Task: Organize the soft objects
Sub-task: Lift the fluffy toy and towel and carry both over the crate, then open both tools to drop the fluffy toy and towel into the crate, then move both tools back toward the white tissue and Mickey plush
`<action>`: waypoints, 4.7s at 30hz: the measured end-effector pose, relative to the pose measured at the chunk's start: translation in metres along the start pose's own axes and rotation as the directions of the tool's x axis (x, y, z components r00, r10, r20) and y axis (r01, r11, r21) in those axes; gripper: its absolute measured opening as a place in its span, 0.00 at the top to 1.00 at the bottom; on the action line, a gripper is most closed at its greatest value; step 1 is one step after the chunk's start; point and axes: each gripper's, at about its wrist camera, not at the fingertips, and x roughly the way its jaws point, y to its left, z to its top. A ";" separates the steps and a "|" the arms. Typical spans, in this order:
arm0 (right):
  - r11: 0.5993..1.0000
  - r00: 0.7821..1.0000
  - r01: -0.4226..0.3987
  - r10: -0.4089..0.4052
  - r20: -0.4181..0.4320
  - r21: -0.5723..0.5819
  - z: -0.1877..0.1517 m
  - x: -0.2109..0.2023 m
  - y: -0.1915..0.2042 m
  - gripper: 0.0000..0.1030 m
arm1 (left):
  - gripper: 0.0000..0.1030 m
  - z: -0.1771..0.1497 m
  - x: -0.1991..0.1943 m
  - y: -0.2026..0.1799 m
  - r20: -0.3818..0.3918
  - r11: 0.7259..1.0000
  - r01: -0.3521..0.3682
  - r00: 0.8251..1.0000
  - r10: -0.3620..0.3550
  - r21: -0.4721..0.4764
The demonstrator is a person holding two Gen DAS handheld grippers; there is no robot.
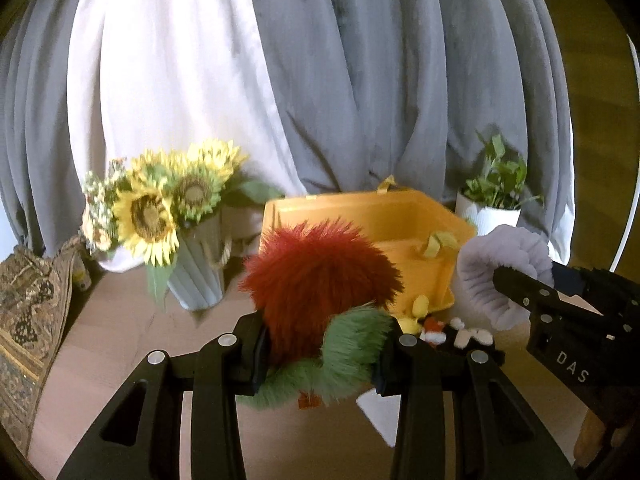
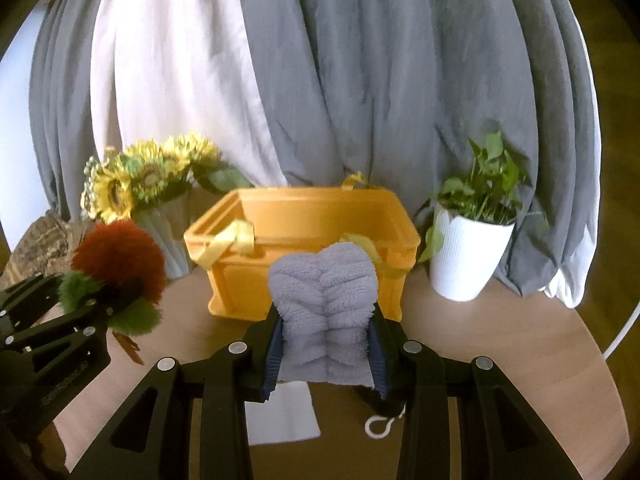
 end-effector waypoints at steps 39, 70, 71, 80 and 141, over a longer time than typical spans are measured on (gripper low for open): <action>1.000 0.983 -0.025 0.022 0.184 0.013 0.097 0.034 -0.022 0.63 | 0.63 0.095 0.059 -0.002 0.129 1.000 0.025 0.991 -0.024 -0.001; 0.998 0.998 -0.053 0.052 0.040 0.022 0.109 0.159 -0.037 0.63 | 0.63 0.092 0.178 -0.001 -0.029 1.000 -0.012 1.000 0.012 0.011; 0.998 0.998 -0.052 0.052 0.029 0.025 0.108 0.163 -0.038 0.63 | 0.63 0.091 0.182 -0.001 -0.037 1.000 -0.010 0.999 0.011 0.013; 0.998 0.996 -0.058 0.059 -0.062 0.029 0.097 0.194 -0.039 0.63 | 0.63 0.078 0.208 -0.003 -0.110 1.000 -0.001 0.994 0.003 0.026; 0.997 0.996 -0.075 0.076 -0.037 0.034 0.058 0.065 -0.074 0.31 | 0.27 0.031 0.039 -0.052 -0.044 0.991 -0.130 0.991 0.130 0.017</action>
